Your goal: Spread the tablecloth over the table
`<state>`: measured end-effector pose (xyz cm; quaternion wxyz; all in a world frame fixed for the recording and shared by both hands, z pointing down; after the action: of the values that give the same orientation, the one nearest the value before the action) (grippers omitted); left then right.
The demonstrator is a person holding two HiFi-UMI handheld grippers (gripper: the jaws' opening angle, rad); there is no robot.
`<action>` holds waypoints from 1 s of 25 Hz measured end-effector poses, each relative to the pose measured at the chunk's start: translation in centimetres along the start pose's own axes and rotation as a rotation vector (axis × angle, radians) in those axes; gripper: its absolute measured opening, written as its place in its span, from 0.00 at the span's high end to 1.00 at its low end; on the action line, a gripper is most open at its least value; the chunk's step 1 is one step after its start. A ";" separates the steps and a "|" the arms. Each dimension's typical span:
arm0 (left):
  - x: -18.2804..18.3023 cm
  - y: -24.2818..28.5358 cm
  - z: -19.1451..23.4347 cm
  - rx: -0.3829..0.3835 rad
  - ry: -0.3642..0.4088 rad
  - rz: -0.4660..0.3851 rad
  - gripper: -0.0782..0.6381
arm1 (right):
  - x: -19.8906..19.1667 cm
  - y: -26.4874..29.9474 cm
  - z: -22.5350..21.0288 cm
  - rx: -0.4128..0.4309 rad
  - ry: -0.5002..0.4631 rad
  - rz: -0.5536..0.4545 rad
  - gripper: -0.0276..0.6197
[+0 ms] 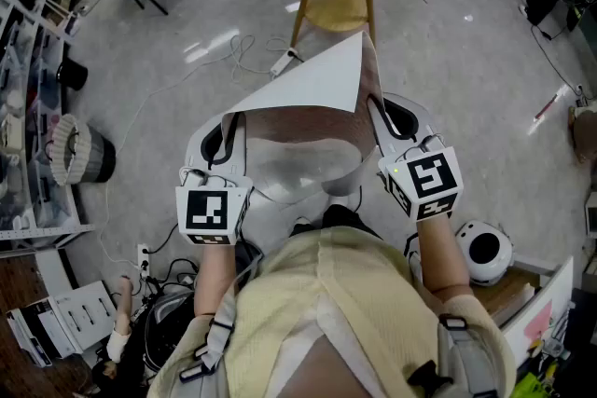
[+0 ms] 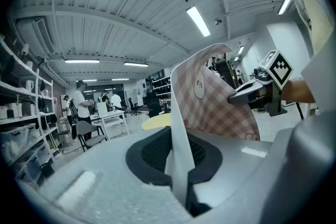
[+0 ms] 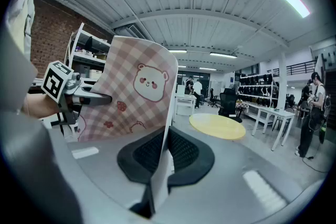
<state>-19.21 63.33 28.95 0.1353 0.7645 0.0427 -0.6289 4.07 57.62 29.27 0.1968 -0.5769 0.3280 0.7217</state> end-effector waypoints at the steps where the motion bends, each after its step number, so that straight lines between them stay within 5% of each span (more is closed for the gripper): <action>1: -0.1 -0.1 -0.4 0.001 -0.005 -0.001 0.88 | -0.2 -0.3 -0.1 0.005 0.008 0.002 0.94; 25: 2.0 7.9 -2.1 0.048 0.091 0.059 0.88 | -2.1 -0.4 -8.3 0.085 -0.004 -0.011 0.94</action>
<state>-14.94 56.13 28.62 0.1334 0.7963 0.0110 -0.5899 10.66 52.30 30.18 0.2259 -0.5685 0.3547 0.7071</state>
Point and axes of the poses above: the fingertips, and each gripper's own axes: y forward along the fingers, z to its left, x out of its top, the point moved 4 cm from there along -y, backward along the fingers, and after that the axes turned 2 degrees about -z, right-handed, at the moved point
